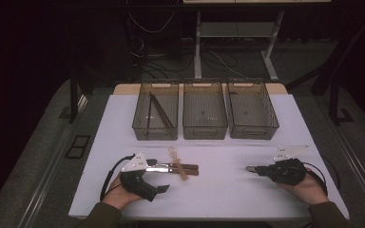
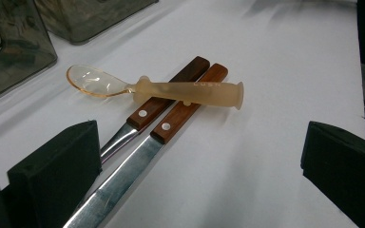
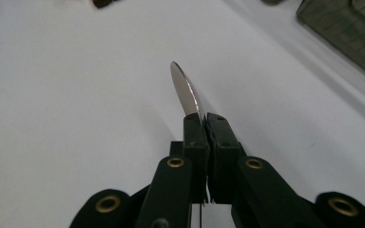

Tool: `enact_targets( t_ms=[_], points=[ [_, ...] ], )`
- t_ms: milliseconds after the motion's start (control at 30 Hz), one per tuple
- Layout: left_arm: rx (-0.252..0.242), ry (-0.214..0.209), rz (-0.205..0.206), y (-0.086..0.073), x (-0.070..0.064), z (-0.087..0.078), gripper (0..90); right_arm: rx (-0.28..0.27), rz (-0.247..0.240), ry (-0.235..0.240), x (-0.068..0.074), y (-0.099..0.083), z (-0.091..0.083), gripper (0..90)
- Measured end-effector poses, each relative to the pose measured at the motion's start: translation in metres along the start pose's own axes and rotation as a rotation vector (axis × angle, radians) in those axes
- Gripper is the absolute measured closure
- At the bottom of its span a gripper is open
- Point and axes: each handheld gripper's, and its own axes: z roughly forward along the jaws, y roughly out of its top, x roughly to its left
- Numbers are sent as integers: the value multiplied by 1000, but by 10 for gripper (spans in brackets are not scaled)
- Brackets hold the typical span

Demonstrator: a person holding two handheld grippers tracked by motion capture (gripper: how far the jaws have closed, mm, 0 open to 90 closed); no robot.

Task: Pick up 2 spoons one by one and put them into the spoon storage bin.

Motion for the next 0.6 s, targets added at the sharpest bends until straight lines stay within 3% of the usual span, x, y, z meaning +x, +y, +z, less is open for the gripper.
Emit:
enact_targets(
  t_ms=[233,600],
  points=[
    [-4,-4,-2,0,0,0,0,-52,42,-32,-8,16,2,878],
    [4,-12,-6,0,-2,1,0,-78,70,-73,-10,37,8,878]
  ],
)
